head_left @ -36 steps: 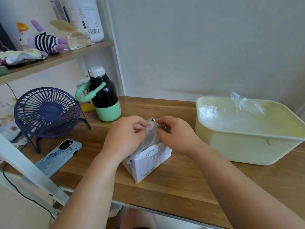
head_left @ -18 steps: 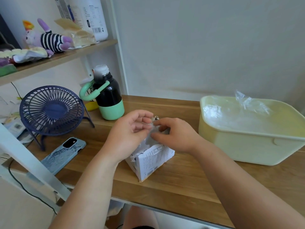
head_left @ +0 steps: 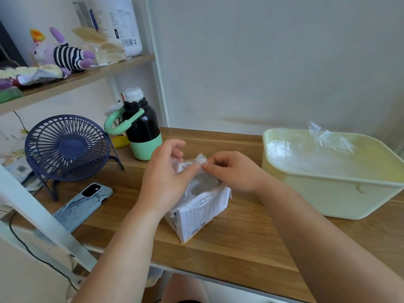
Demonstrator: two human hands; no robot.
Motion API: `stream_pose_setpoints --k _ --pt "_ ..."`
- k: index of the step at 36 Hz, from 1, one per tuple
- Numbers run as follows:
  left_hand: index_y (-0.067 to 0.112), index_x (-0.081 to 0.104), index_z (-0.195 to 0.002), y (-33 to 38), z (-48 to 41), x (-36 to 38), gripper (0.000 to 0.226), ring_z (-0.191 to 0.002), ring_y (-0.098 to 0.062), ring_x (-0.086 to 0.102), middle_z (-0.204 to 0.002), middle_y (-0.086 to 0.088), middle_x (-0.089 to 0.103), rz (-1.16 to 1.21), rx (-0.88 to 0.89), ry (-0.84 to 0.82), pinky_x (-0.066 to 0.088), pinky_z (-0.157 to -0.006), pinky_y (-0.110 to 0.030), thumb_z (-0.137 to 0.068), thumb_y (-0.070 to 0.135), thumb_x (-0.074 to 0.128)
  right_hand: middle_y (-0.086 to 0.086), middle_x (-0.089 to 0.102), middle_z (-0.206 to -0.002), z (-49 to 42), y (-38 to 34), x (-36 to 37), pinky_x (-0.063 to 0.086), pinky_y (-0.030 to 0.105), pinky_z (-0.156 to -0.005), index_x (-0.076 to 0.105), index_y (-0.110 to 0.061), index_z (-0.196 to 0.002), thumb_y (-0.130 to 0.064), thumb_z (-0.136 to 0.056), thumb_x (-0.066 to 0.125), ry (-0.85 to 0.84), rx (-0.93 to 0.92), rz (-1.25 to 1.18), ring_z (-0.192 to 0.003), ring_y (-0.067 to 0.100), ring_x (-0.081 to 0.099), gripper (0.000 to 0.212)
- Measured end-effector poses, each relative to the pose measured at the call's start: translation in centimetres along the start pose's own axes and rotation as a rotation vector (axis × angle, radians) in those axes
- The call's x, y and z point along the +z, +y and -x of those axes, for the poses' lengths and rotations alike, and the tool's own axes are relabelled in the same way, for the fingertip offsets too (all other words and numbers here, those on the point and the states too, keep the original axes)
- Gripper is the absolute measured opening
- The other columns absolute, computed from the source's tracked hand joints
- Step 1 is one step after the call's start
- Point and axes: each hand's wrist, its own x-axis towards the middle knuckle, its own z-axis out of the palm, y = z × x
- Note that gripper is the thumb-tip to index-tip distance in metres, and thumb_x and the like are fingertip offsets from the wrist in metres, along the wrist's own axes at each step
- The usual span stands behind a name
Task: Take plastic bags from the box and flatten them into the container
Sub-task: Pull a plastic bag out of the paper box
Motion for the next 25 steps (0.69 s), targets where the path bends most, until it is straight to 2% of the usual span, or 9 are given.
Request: stream_pose_setpoints --k 3,5,7,10,14,17,20,22,25 --pt "0.038 0.041 -0.117 0.1 0.2 -0.1 0.052 -0.091 0.008 0.044 -0.102 0.022 0.046 -0.044 -0.049 -0.081 0.031 -0.067 -0.007 -0.078 0.038 0.076 -0.004 0.058 -0.069 0.0 0.1 -0.1 0.045 0.027 -0.068 0.065 -0.014 -0.075 -0.030 -0.094 0.055 0.040 0.044 -0.104 -0.065 0.010 0.053 0.027" --pt "0.039 0.040 -0.115 0.2 0.4 -0.1 0.051 -0.087 0.008 0.046 -0.097 0.026 0.045 -0.075 -0.051 -0.129 0.033 -0.063 -0.009 -0.079 0.036 0.077 -0.006 0.058 -0.065 -0.2 0.3 -0.1 0.045 0.028 -0.069 0.065 -0.015 -0.073 -0.027 -0.094 0.055 0.093 0.084 -0.226 -0.063 0.009 0.053 0.026" --pt "0.040 0.041 -0.111 0.3 0.5 -0.1 0.048 -0.082 0.007 0.052 -0.095 0.027 0.048 -0.093 -0.047 -0.152 0.037 -0.058 -0.010 -0.080 0.033 0.076 -0.011 0.056 -0.057 -0.3 0.3 -0.2 0.042 0.023 -0.062 0.063 -0.014 -0.073 -0.024 -0.094 0.056 0.141 0.127 -0.346 -0.054 0.004 0.051 0.024" --pt "0.040 0.042 -0.106 0.2 0.4 0.0 0.040 -0.080 0.006 0.054 -0.093 0.024 0.054 -0.117 -0.050 -0.149 0.037 -0.058 -0.012 -0.084 0.030 0.074 -0.009 0.049 -0.052 -0.3 0.2 -0.5 0.036 0.017 -0.051 0.060 -0.013 -0.074 -0.020 -0.094 0.056 0.163 0.164 -0.476 -0.045 0.003 0.043 0.022" --pt "0.024 0.057 -0.111 -0.4 0.2 0.3 0.030 -0.086 -0.001 0.057 -0.105 0.011 0.064 -0.167 -0.048 -0.156 0.040 -0.062 -0.015 -0.086 0.033 0.071 -0.003 0.042 -0.055 -0.3 0.4 -0.8 0.030 0.024 -0.053 0.058 -0.012 -0.072 -0.016 -0.095 0.054 0.175 0.170 -0.628 -0.052 0.013 0.032 0.024" --pt "0.020 0.062 -0.122 -0.6 0.1 0.4 0.038 -0.092 -0.007 0.061 -0.112 0.007 0.066 -0.182 -0.041 -0.152 0.042 -0.066 -0.019 -0.088 0.036 0.068 0.002 0.047 -0.061 -0.1 0.5 -0.9 0.033 0.026 -0.058 0.059 -0.012 -0.073 -0.016 -0.095 0.054 0.182 0.158 -0.587 -0.056 0.015 0.036 0.023" --pt "0.028 0.067 -0.110 -0.3 0.2 0.4 0.020 -0.084 -0.005 0.062 -0.096 0.014 0.069 -0.122 -0.028 -0.162 0.042 -0.062 -0.017 -0.091 0.033 0.064 0.009 0.051 -0.075 0.1 0.6 -1.0 0.037 0.026 -0.063 0.061 -0.013 -0.076 -0.013 -0.094 0.055 0.159 0.118 -0.490 -0.066 0.019 0.041 0.019" --pt "0.041 0.064 -0.098 0.1 0.3 0.3 0.011 -0.075 -0.001 0.062 -0.080 0.019 0.068 -0.061 -0.008 -0.208 0.044 -0.059 -0.015 -0.092 0.033 0.060 0.002 0.056 -0.070 0.1 0.5 -1.0 0.039 0.021 -0.061 0.061 -0.014 -0.076 -0.012 -0.093 0.057 0.127 0.083 -0.443 -0.060 0.012 0.048 0.017" --pt "0.048 0.061 -0.095 0.4 0.4 0.2 0.011 -0.076 0.000 0.063 -0.080 0.018 0.069 -0.013 0.005 -0.214 0.048 -0.063 -0.016 -0.091 0.039 0.055 -0.016 0.056 -0.053 0.1 0.3 -1.1 0.039 0.013 -0.054 0.061 -0.016 -0.074 -0.020 -0.093 0.059 0.070 0.052 -0.373 -0.046 -0.003 0.049 0.020"
